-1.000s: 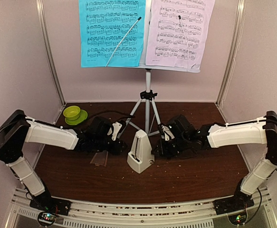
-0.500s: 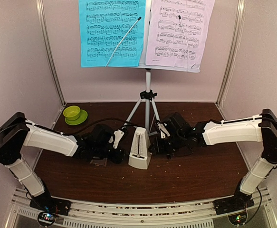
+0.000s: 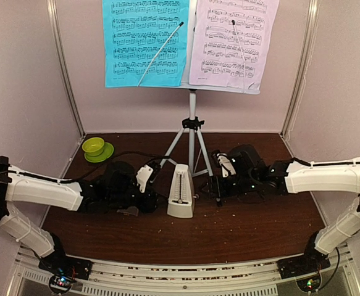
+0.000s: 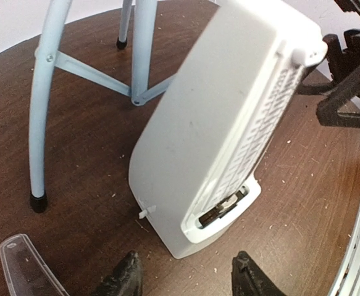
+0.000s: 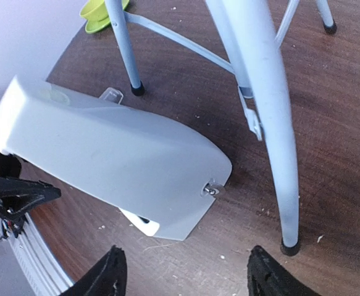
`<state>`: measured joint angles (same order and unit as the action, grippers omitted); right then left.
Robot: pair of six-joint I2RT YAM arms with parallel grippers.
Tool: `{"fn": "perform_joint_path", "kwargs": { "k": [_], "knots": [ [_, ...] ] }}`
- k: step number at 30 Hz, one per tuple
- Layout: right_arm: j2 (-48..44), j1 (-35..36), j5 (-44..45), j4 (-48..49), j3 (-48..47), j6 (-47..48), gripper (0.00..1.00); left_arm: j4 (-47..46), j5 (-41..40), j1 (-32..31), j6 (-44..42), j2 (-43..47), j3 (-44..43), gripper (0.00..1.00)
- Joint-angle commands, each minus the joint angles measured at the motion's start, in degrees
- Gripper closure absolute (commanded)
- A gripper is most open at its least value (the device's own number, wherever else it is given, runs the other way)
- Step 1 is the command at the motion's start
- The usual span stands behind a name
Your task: Set up the instrument practice props
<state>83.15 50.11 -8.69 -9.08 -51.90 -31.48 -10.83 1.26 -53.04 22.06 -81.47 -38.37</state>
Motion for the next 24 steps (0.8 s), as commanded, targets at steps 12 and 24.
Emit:
{"fn": "perform_joint_path", "kwargs": {
  "k": [12, 24],
  "knots": [
    [2.0, 5.87, 0.77, 15.79, -0.98, -2.51, 0.05, -2.23, -1.51, 2.5, 3.15, -0.11, 0.26, 0.5],
    [5.77, 6.86, 9.04, 14.28, -4.09, -2.16, 0.19, -0.75, -2.14, 2.5, 2.37, 0.98, -0.26, 0.51]
  ]
}}
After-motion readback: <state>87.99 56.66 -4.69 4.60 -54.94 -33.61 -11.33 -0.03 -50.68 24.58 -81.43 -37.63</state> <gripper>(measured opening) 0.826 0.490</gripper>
